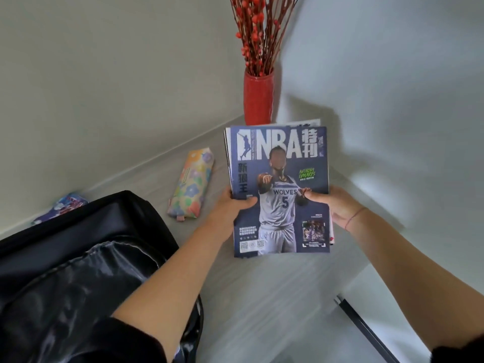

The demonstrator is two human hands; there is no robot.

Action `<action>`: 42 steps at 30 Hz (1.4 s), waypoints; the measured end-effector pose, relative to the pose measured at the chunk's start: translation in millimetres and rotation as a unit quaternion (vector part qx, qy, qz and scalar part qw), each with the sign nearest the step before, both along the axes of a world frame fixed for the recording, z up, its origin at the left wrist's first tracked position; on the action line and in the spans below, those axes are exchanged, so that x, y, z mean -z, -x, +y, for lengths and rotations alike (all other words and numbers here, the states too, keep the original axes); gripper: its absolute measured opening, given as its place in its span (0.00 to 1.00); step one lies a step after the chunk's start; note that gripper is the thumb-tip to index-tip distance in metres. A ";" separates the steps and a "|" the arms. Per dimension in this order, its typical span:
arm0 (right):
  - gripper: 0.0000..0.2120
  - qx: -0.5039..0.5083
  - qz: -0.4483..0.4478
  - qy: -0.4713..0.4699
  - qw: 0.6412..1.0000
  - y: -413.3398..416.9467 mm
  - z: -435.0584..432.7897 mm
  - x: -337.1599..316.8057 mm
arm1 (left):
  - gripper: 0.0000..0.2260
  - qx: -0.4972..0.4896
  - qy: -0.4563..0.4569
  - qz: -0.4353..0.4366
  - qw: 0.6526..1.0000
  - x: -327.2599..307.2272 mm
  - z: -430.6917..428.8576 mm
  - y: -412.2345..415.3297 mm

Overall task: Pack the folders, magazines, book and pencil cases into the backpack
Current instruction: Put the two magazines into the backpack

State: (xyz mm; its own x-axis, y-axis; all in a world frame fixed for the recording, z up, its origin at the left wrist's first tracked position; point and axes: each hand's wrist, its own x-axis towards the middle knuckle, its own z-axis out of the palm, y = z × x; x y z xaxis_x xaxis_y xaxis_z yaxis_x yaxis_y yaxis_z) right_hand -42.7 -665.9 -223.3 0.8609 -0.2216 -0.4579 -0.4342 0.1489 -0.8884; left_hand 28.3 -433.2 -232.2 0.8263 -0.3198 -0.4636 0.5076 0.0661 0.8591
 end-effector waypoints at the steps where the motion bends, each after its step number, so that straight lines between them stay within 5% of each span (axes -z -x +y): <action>1: 0.11 -0.003 -0.025 -0.011 1.000 -2.9 4.0 -7.3 | 0.16 0.016 0.002 -0.015 1.000 -9.6 7.2 -5.0; 7: 0.23 -0.036 -0.098 0.051 0.993 -7.4 17.1 -36.1 | 0.19 0.072 -0.027 -0.064 0.995 -33.0 43.1 -13.8; 15: 0.30 0.050 -0.167 -0.045 0.984 -6.6 20.1 -22.1 | 0.15 0.000 -0.098 -0.093 0.991 -22.6 38.9 -11.1; 25: 0.13 -0.051 -0.055 0.141 0.987 4.8 41.5 -2.4 | 0.17 -0.035 -0.147 -0.104 0.983 -20.2 41.9 -0.9; 29: 0.09 -0.085 -0.033 -0.014 0.996 22.8 63.8 -18.5 | 0.04 -0.045 -0.093 -0.025 0.994 -26.5 74.0 25.6; 37: 0.14 -0.194 -0.012 -0.096 0.976 76.0 142.8 -26.8 | 0.18 -0.050 -0.178 0.032 0.982 -39.6 169.9 101.9; 39: 0.13 -0.185 -0.001 -0.129 0.974 91.9 160.4 -26.9 | 0.22 -0.011 -0.214 0.006 0.977 -50.3 197.4 117.3; 42: 0.12 -0.173 0.009 -0.171 0.970 121.4 190.6 -26.2 | 0.18 -0.013 -0.316 -0.146 0.937 -59.1 255.4 147.7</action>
State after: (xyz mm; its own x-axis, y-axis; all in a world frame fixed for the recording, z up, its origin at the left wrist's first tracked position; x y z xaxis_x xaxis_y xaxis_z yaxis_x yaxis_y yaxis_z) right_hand -164.2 -475.3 -197.1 0.8478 0.2456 -0.4701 -0.5260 0.2757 -0.8046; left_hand -119.4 -177.7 -173.1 0.9513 -0.0360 -0.3061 0.2493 -0.4939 0.8330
